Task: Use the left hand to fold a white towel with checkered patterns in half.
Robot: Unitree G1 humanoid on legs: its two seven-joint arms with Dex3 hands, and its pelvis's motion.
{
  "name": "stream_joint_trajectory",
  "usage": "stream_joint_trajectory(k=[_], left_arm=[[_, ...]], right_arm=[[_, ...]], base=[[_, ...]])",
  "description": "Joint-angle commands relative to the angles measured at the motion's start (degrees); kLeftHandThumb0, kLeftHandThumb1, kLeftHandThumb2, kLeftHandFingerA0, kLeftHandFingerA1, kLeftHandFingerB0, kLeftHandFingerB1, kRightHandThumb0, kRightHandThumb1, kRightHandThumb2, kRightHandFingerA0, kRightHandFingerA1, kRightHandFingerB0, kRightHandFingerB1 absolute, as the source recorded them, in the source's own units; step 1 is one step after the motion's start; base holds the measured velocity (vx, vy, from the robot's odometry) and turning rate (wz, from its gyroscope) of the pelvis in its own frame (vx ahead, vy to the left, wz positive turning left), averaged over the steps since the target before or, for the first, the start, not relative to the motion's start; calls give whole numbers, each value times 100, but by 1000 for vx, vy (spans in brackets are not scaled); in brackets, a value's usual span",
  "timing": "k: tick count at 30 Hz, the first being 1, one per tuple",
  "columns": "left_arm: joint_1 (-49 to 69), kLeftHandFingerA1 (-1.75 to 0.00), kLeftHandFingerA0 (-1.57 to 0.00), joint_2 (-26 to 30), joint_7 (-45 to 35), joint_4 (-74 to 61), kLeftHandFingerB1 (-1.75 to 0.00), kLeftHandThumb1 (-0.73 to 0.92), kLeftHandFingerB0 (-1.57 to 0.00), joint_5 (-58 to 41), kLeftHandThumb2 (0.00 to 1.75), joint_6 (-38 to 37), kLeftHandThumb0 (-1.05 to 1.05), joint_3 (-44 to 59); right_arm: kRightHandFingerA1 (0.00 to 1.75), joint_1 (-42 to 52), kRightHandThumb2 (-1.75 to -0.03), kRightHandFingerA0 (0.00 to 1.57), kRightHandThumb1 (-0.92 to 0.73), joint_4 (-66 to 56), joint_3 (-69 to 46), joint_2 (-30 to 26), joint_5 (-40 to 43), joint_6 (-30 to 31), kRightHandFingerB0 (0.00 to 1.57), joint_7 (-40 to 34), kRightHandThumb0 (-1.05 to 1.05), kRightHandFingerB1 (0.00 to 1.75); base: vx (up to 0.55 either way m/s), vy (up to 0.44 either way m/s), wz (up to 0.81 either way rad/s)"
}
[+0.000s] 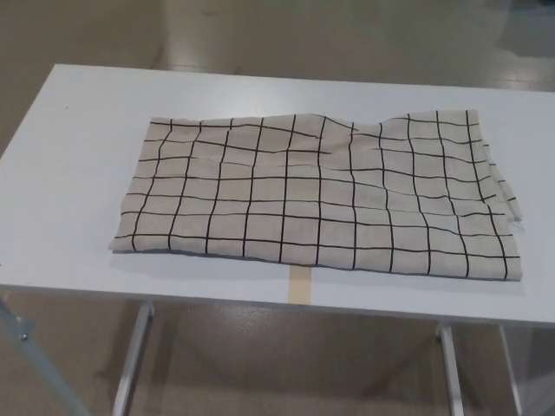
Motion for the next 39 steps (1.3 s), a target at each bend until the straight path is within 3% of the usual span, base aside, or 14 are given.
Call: stream_joint_trajectory(k=[1, 4, 5, 6, 7, 9, 16, 24, 26, 32, 34, 38, 39], left_arm=[[-24, -54, -13, -15, -45, -21, -53, 27, -12, -475, 85, -869, -22, 378], [17, -53, -9, -31, -74, -92, -52, 27, -9, -375, 85, -989, -24, 326], [101, -50, 0, 20, 81, -210, -49, 27, 0, -119, 84, -1168, -30, 193], [152, -33, -11, 54, 153, -235, -21, 35, -12, 20, 66, -1375, -60, 120], [203, -3, 0, 66, 262, -279, -5, 39, 0, 150, 73, -1688, -63, 72], [265, 0, 0, 90, 415, -363, 0, 41, 0, 340, 74, -2140, -67, -1], [601, 0, 0, 320, 875, -1629, 0, 39, 0, 1064, 72, -3005, -71, -46], [861, 0, 0, 290, 1142, -4291, 0, 41, 0, 1991, 72, -3163, -68, 372], [594, 0, 0, 384, 1228, -4871, 0, 38, 0, 2450, 64, -3105, -55, 447], [19, -2, 0, 674, 1301, -5203, 0, 37, 0, 3215, 68, -2776, -57, 208], [-490, -12, 0, 963, 1325, -5097, -11, 34, 0, 3793, 69, -2474, -49, -134], [-901, -11, 0, 1203, 1310, -4821, -15, 34, 0, 4191, 70, -2224, -49, -508], [-1223, -6, 0, 1365, 1231, -4517, -15, 36, 0, 4441, 61, -2014, -50, -797]], right_arm=[[39, 35, -65, 33, -82, -223, -349, 210, 340, -1101, 26, -304, -39, 37], [39, 101, -65, 33, -82, -327, -375, 270, 300, -1145, 26, -279, -39, 37], [40, 154, -65, 33, -82, -427, -343, 295, 266, -1129, 26, -266, -39, 37], [40, 196, -65, 33, -82, -499, -324, 331, 244, -1123, 26, -257, -39, 37], [40, 261, -65, 32, -83, -594, -266, 391, 236, -1118, 26, -218, -40, 36], [40, 359, -65, 32, -83, -695, -173, 472, 203, -1151, 26, -166, -41, 36], [38, 572, -65, 30, -83, -619, 123, 623, 217, -1278, 24, 172, -46, 35], [38, 488, -65, 28, -82, -504, 243, 522, 140, -1237, 23, 211, -47, 36], [38, 427, -65, 29, -82, -507, 256, 542, 51, -1190, 24, 60, -46, 36], [39, 411, -65, 29, -83, -477, 297, 514, -21, -1226, 24, 14, -46, 36], [38, 419, -65, 28, -82, -484, 315, 490, -26, -1206, 24, 32, -47, 36], [38, 413, -65, 28, -82, -449, 325, 482, -30, -1244, 24, 26, -47, 36], [39, 366, -65, 29, -82, -386, 331, 483, -56, -1276, 24, -11, -47, 36]], base=[[0, 0, 0], [0, 0, 0], [0, 0, 0], [0, 0, 0], [0, 0, 0], [0, 0, 0], [0, 0, 0], [0, 0, 0], [0, 0, 0], [0, 0, 0], [0, 0, 0], [0, 0, 0], [0, 0, 0]])
